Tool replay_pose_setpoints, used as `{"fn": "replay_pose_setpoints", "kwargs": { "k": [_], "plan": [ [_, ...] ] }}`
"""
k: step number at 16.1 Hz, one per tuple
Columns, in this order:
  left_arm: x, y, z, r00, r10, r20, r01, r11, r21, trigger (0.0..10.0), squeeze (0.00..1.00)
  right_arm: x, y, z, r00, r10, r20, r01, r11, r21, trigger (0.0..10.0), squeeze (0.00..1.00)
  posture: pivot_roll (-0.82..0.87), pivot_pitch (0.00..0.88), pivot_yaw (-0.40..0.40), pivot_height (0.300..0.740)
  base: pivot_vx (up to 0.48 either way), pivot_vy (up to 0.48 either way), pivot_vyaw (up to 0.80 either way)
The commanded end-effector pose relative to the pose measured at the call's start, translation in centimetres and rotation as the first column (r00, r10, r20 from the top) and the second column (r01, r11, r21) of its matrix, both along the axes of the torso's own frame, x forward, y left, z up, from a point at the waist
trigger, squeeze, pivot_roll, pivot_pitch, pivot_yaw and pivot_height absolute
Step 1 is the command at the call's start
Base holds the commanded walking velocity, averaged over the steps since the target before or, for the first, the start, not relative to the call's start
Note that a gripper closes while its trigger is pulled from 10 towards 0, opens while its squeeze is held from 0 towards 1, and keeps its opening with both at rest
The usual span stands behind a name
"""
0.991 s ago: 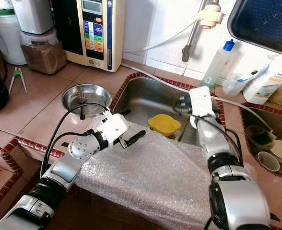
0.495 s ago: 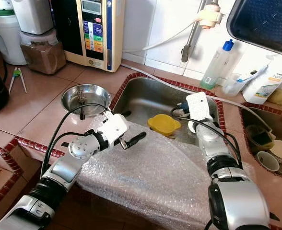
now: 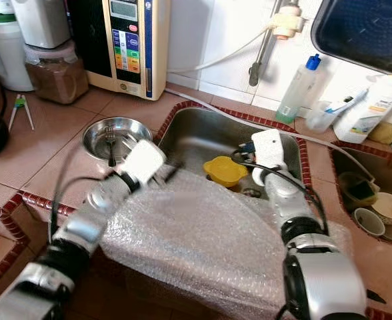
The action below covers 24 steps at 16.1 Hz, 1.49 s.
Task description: Kitchen organization
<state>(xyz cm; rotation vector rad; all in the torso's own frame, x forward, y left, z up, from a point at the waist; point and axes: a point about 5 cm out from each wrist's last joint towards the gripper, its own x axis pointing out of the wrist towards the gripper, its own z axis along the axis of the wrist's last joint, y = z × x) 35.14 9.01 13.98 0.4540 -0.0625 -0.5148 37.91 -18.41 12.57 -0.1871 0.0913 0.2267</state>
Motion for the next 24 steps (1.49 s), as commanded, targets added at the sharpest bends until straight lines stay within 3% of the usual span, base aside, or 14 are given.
{"fn": "replay_pose_setpoints", "kwargs": {
  "k": [1,6,7,8,9,10,12,16,17,19,21,22,23,24],
  "plan": [
    [0.7,0.7,0.1,0.996,0.084,-0.023,-0.084,0.996,-0.024,10.0,1.00,0.1,0.8,0.7,0.998,0.048,0.050,-0.049,0.999,0.024,10.0,1.00,-0.02,0.000,-0.117,0.740,0.000,0.000,0.00],
    [2.4,3.2,0.5,0.942,0.321,-0.099,-0.330,0.940,-0.090,10.0,1.00,-0.6,4.5,0.7,0.969,0.224,0.107,-0.230,0.972,0.051,10.0,1.00,-0.03,0.000,-0.105,0.740,0.000,0.000,0.00],
    [2.7,3.4,0.5,0.932,0.339,-0.128,-0.354,0.927,-0.120,10.0,0.85,-1.0,5.4,0.5,0.956,0.272,0.109,-0.280,0.958,0.063,10.0,1.00,-0.03,0.000,-0.100,0.740,0.000,0.000,0.00],
    [2.8,3.4,0.6,0.930,0.341,-0.138,-0.358,0.924,-0.134,10.0,0.53,-1.3,5.9,0.4,0.945,0.306,0.111,-0.315,0.946,0.075,10.0,1.00,-0.03,0.000,-0.097,0.740,0.000,0.000,0.00],
    [3.0,3.5,0.7,0.927,0.347,-0.140,-0.365,0.922,-0.128,10.0,0.00,-1.7,6.4,0.2,0.930,0.348,0.116,-0.357,0.932,0.068,10.0,0.96,-0.04,0.000,-0.094,0.740,0.000,0.000,0.00],
    [3.2,3.7,0.7,0.924,0.355,-0.140,-0.372,0.920,-0.122,10.0,0.00,-2.1,6.7,0.2,0.920,0.372,0.120,-0.382,0.922,0.066,10.0,0.96,-0.04,0.000,-0.091,0.740,0.000,0.000,0.00],
    [3.5,4.1,0.9,0.911,0.384,-0.154,-0.402,0.909,-0.110,10.0,0.00,-2.4,7.0,0.4,0.910,0.393,0.130,-0.404,0.912,0.071,10.0,0.84,-0.04,0.000,-0.087,0.740,0.000,0.000,0.00],
    [4.0,5.7,1.2,0.882,0.433,-0.188,-0.455,0.885,-0.097,10.0,0.00,-2.5,7.2,1.1,0.895,0.424,0.137,-0.436,0.897,0.072,10.0,0.74,-0.04,0.000,-0.088,0.740,0.000,0.000,0.00],
    [4.0,6.3,0.7,0.863,0.451,-0.225,-0.481,0.871,-0.098,10.0,0.00,-2.8,7.7,1.3,0.876,0.463,0.139,-0.475,0.876,0.080,10.0,0.28,-0.04,0.000,-0.091,0.740,0.000,0.000,0.00],
    [4.0,6.7,0.5,0.854,0.461,-0.240,-0.495,0.862,-0.107,10.0,0.00,-3.2,8.2,1.9,0.849,0.502,0.164,-0.519,0.851,0.082,10.0,0.00,-0.04,0.000,-0.094,0.740,0.000,0.000,0.00],
    [3.9,6.9,0.1,0.850,0.451,-0.273,-0.492,0.865,-0.101,10.0,0.00,-3.5,8.4,3.2,0.817,0.530,0.225,-0.559,0.825,0.085,10.0,0.00,-0.04,0.000,-0.097,0.740,0.000,0.000,0.00],
    [3.9,6.9,-0.1,0.849,0.445,-0.284,-0.488,0.867,-0.101,5.6,0.00,-3.5,8.4,3.8,0.811,0.527,0.252,-0.561,0.824,0.081,10.0,0.00,-0.04,0.000,-0.096,0.740,0.000,0.000,0.00],
    [3.8,6.8,-0.2,0.850,0.435,-0.298,-0.485,0.866,-0.119,0.2,0.00,-3.4,8.4,4.4,0.808,0.521,0.275,-0.559,0.826,0.077,10.0,0.00,-0.04,0.000,-0.097,0.740,0.000,0.000,0.00],
    [3.8,6.8,-0.2,0.850,0.431,-0.301,-0.483,0.867,-0.123,0.0,0.00,-3.4,8.4,4.9,0.809,0.511,0.293,-0.551,0.831,0.073,10.0,0.00,-0.04,0.000,-0.098,0.740,0.000,0.000,0.00]
  ]
}}
